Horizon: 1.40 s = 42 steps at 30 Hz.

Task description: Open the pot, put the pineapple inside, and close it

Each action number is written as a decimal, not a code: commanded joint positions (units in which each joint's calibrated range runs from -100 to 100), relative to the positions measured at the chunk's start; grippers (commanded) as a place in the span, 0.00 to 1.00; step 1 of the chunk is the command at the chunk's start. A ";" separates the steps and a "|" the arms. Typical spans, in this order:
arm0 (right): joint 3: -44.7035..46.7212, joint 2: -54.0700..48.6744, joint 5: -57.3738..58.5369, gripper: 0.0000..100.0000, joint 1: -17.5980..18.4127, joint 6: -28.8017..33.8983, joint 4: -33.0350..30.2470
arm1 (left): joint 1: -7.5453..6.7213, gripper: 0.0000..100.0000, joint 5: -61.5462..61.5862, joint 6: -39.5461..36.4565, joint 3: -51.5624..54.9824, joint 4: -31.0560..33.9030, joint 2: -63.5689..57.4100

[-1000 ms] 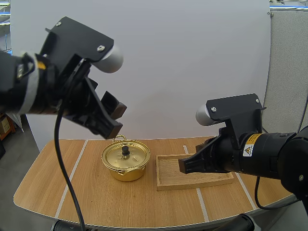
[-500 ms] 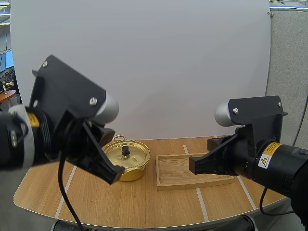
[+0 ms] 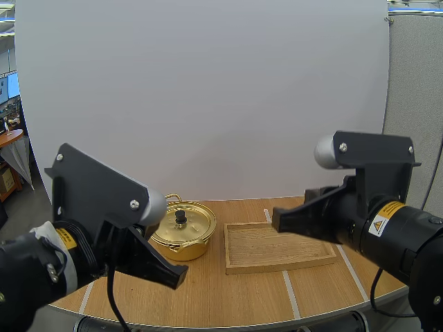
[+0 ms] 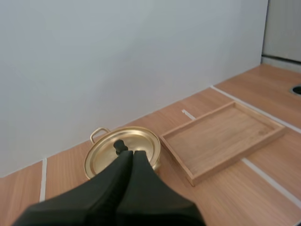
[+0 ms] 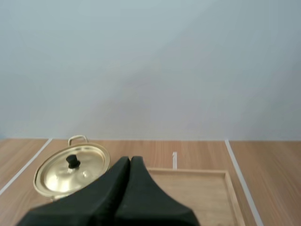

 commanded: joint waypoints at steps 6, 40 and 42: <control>14.60 -0.40 -52.02 0.00 -0.24 -0.71 -4.72 | 0.94 0.00 -42.20 -9.84 0.98 -0.75 -1.13; 39.79 -0.40 -70.10 0.00 -1.04 -0.50 -4.38 | 1.22 0.00 -91.94 -2.81 31.78 -0.46 -5.28; 39.79 -0.40 -68.47 0.00 -1.13 -0.50 -3.96 | 1.22 0.00 -91.94 -2.81 33.30 -0.46 -5.28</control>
